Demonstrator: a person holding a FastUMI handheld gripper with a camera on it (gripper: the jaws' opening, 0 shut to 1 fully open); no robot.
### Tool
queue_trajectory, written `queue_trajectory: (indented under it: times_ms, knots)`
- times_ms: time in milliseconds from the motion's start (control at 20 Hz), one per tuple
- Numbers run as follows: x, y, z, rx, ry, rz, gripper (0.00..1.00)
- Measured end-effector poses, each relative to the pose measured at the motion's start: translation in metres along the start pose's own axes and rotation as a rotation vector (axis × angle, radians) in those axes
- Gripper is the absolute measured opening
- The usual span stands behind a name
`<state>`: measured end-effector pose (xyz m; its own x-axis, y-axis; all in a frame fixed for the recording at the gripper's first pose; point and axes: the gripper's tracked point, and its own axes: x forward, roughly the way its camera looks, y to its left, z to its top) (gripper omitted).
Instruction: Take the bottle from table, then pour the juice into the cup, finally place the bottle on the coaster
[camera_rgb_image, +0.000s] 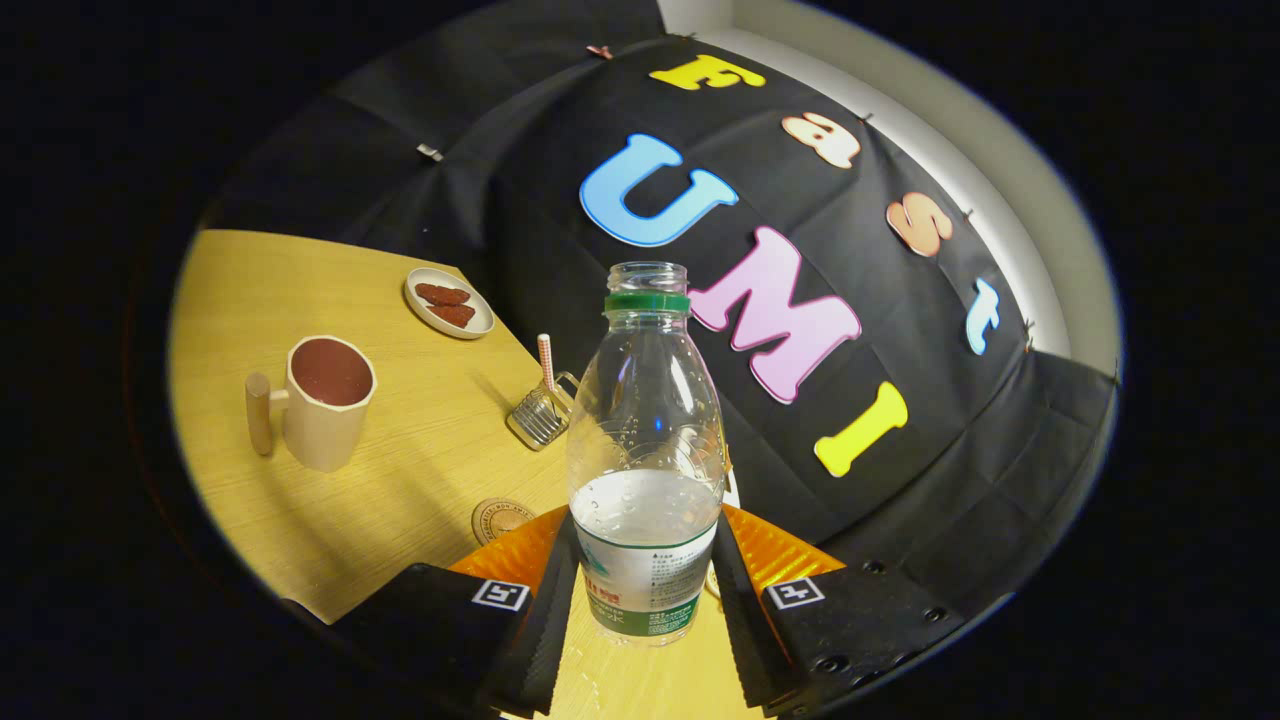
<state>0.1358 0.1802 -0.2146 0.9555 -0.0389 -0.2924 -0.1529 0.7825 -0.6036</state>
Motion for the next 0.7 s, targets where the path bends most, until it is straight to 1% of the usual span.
queue_trajectory:
  times_ms: [200,450,550,700]
  knots:
    - [0.003,0.020,0.019,-0.193,-0.029,0.020,0.71]
    - [0.008,0.042,0.021,-0.414,-0.023,0.051,0.70]
    - [0.012,0.048,0.019,-0.480,-0.017,0.065,0.70]
    - [0.017,0.055,0.013,-0.542,0.002,0.079,0.70]
